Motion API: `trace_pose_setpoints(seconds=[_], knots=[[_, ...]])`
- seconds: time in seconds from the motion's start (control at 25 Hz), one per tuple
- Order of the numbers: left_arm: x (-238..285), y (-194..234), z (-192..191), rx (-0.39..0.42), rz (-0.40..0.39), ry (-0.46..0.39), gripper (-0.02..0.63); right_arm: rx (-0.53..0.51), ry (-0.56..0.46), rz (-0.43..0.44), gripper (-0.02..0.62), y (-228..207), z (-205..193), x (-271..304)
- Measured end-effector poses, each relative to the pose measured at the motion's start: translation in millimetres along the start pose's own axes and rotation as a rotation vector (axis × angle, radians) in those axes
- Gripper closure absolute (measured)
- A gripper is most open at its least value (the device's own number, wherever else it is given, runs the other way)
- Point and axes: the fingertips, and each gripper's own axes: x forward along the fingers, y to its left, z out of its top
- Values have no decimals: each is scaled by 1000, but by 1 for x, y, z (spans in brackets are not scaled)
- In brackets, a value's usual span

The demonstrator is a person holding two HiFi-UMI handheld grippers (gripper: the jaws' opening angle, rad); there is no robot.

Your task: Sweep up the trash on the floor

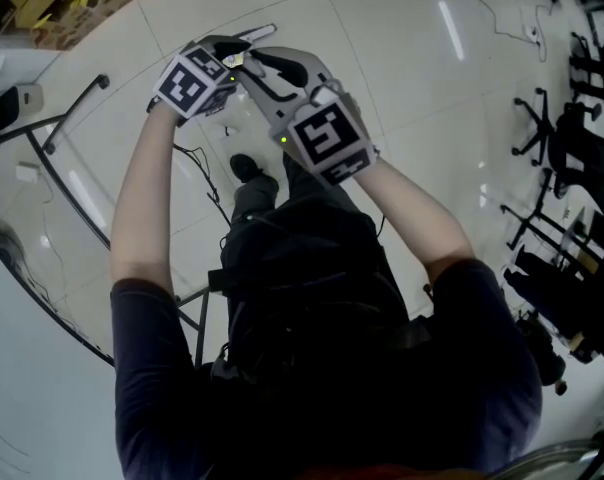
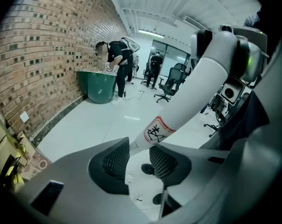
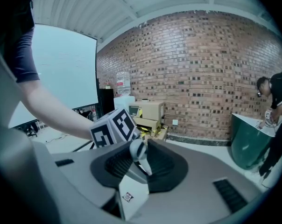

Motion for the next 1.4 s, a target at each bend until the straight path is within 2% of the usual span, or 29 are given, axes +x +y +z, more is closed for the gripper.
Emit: trace_pose_setpoints(seconds=[0.44, 0.6, 1.0, 1.4], knots=[[-32, -29, -31, -2, -12, 52, 477, 80, -7, 10, 483, 47, 4, -10], [-46, -35, -50, -8, 12, 67, 477, 78, -6, 33, 482, 70, 5, -8], [-71, -52, -74, -13, -3, 46, 477, 59, 13, 74, 480, 110, 5, -1], [-94, -62, -102, -12, 1, 68, 477, 22, 27, 138, 480, 147, 8, 6]])
